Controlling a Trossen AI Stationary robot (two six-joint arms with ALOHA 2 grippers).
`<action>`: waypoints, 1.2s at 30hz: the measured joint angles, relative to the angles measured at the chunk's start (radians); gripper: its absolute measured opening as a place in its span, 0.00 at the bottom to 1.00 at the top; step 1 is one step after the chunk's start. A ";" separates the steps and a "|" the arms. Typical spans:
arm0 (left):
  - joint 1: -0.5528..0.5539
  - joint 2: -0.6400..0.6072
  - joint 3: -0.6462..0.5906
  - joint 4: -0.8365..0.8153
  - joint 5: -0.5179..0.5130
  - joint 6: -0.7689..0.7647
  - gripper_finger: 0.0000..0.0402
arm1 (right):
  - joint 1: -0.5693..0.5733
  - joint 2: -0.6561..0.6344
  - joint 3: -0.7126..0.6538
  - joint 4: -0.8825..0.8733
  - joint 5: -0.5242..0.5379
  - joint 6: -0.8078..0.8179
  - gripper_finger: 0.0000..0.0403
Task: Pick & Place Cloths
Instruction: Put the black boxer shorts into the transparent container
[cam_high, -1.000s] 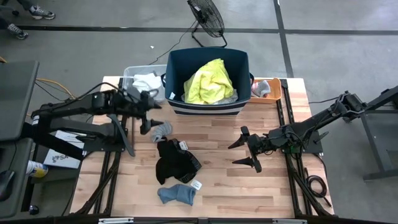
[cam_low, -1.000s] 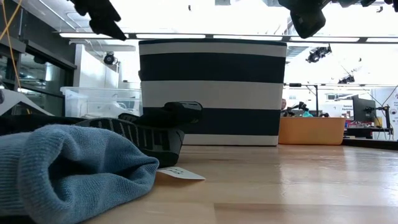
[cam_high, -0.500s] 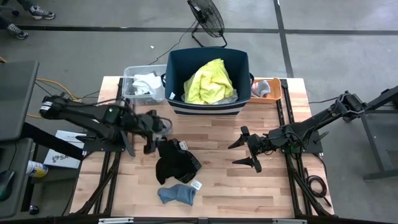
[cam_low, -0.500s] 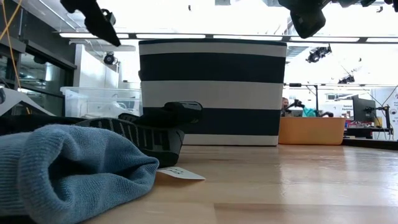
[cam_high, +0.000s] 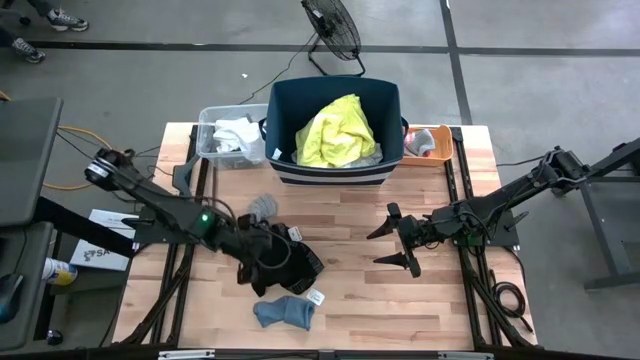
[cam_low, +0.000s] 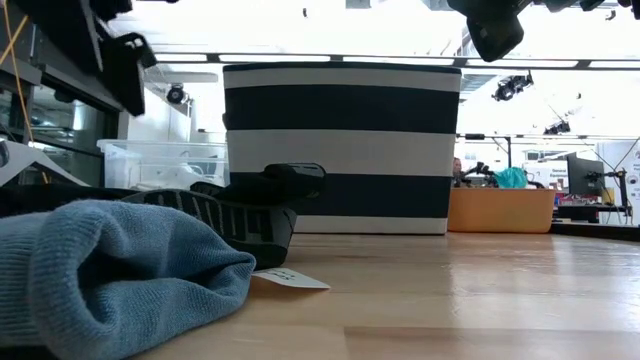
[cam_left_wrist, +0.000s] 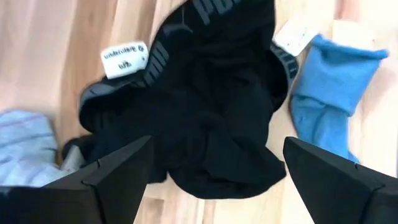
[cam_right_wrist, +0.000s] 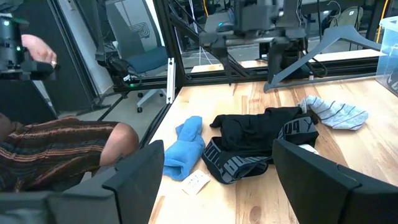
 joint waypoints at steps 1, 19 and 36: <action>-0.008 0.016 0.000 0.000 -0.003 -0.015 0.88 | 0.000 0.000 0.000 0.000 0.000 0.000 0.72; -0.025 0.269 0.000 0.064 -0.157 -0.272 0.88 | 0.000 0.000 0.000 0.000 0.000 0.000 0.72; -0.025 0.429 0.000 0.199 -0.169 -0.404 0.88 | 0.000 0.000 0.000 0.000 0.000 0.000 0.72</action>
